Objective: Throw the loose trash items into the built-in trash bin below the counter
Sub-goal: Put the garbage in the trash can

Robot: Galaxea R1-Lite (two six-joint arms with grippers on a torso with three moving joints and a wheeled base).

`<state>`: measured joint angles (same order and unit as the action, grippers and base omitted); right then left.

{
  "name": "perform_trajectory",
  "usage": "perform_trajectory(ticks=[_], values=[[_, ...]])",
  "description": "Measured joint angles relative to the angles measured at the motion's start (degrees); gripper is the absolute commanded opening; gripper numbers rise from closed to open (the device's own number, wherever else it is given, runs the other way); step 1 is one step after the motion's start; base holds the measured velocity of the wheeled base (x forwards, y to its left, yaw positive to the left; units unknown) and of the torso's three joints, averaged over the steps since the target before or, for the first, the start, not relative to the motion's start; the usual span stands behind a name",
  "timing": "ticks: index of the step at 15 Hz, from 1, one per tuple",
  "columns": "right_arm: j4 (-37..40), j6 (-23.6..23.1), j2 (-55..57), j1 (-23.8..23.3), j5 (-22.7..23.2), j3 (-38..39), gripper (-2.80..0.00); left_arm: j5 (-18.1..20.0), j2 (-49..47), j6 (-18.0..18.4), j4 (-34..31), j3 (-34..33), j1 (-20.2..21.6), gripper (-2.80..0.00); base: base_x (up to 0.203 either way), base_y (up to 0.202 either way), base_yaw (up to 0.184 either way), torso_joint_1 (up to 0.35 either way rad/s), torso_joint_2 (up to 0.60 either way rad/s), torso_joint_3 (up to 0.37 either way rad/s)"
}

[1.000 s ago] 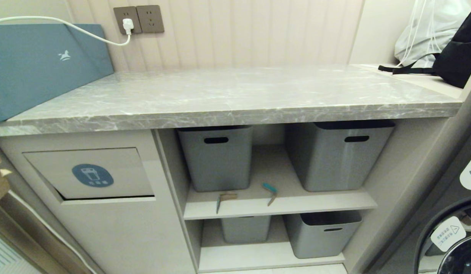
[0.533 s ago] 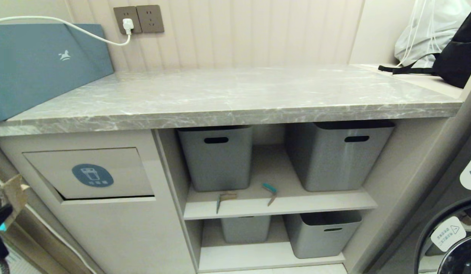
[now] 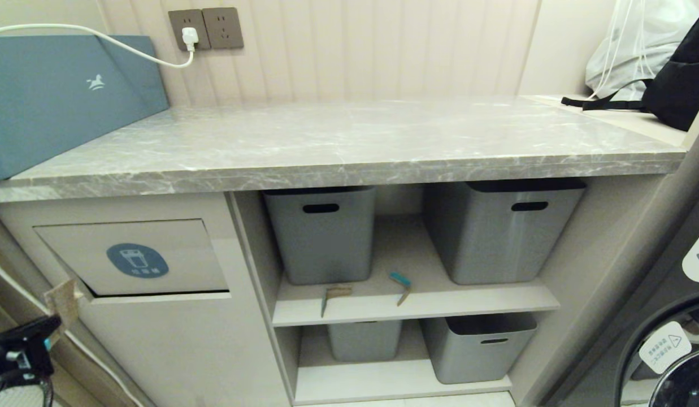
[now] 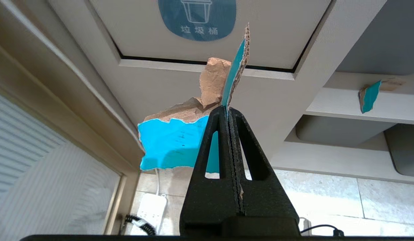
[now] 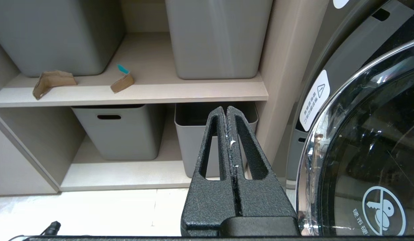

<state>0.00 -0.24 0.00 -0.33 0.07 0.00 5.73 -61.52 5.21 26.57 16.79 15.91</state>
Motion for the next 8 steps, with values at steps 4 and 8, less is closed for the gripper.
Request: perform_trajectory(ticks=[4, 8], values=[[0.0, 0.0, 0.0, 0.0, 0.0, 0.0, -2.8, 0.5, -5.68, 0.11, 9.86, -3.38, 0.21, -2.8, 0.0, 0.0, 0.0, 0.0, 0.0, 0.0], [0.0, 0.0, 0.0, 0.0, 0.0, 0.0, -2.8, 0.58, -13.27, 0.17, 24.09, -7.26, -0.1, -2.8, 0.0, 0.0, 0.0, 0.0, 0.0, 0.0]])
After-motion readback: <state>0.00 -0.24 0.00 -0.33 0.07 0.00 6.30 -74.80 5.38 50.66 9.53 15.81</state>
